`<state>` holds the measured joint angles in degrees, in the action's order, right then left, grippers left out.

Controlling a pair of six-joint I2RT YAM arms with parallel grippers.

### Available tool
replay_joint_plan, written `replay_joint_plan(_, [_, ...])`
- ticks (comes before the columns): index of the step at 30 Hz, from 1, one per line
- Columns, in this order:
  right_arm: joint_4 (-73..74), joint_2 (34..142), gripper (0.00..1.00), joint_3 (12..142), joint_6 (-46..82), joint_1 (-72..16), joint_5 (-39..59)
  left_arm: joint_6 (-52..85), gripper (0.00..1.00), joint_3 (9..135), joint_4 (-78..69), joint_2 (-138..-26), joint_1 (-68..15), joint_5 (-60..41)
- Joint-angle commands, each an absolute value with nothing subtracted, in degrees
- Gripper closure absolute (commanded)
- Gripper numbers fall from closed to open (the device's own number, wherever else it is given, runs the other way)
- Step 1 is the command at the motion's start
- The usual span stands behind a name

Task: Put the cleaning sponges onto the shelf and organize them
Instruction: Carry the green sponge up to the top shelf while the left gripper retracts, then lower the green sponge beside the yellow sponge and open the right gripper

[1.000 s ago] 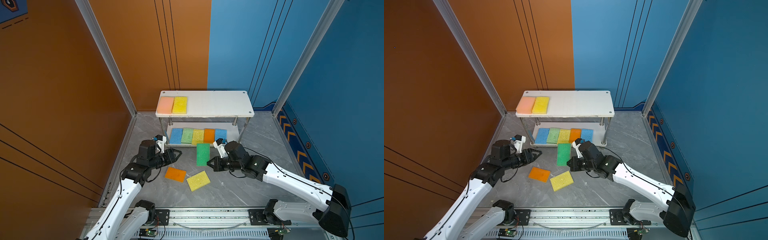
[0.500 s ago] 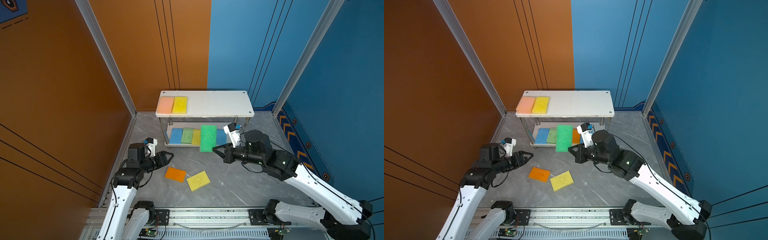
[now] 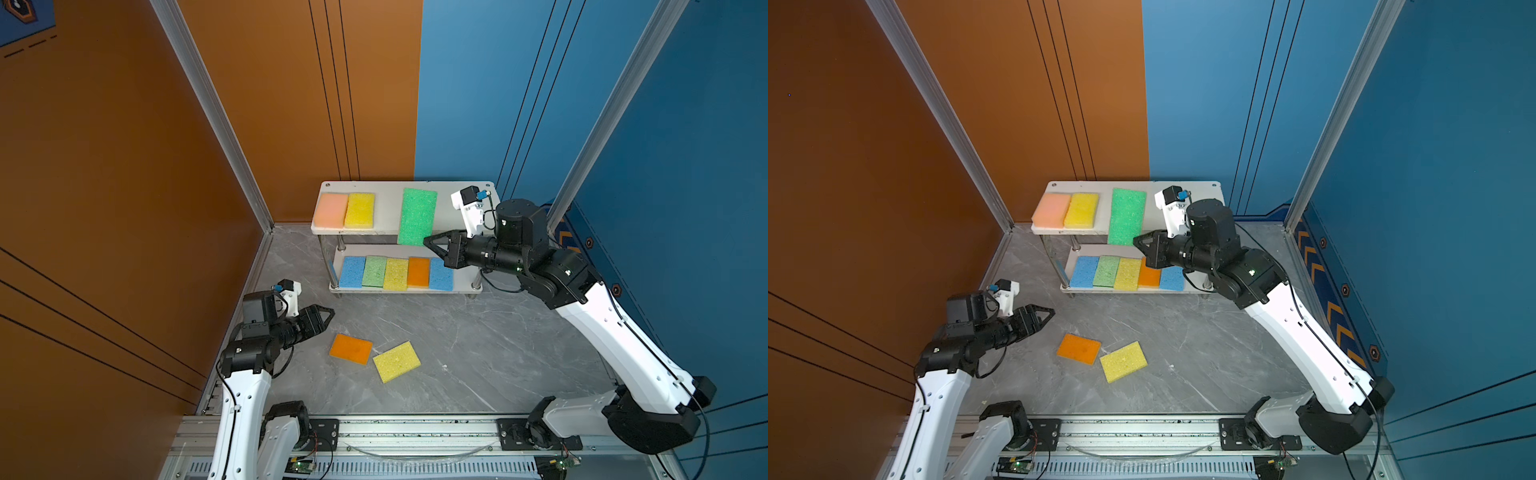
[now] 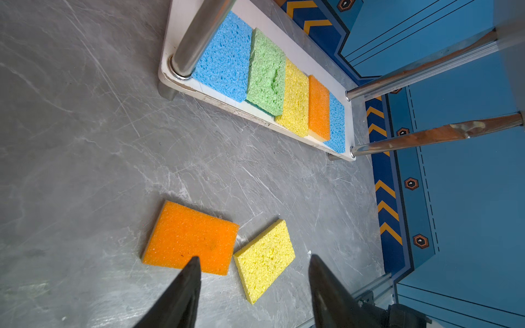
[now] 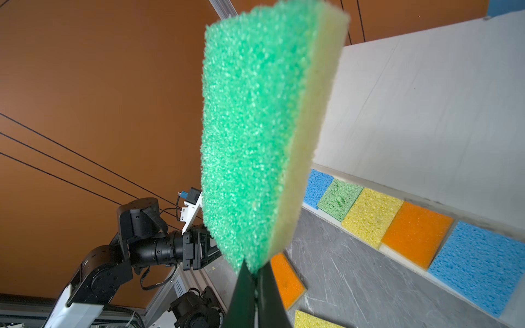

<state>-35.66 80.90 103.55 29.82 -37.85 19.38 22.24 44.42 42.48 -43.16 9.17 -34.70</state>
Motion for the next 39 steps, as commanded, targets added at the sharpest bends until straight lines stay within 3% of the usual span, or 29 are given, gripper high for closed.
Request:
replay_joint_plan(1, [-37.69,84.57,1.00,109.63,29.34,-36.71,23.07,21.18,0.39,43.27,41.07,-42.39,9.61,-36.44])
replay_joint_plan(21, [-38.14,105.61,1.00,128.02,37.68,-31.11,34.68,21.62,0.38,42.63,40.86,-40.08,8.23,-34.57])
replay_joint_plan(39, [-40.05,109.70,1.00,128.50,38.11,-30.01,36.86,21.71,0.38,42.54,40.87,-40.11,7.57,-34.39])
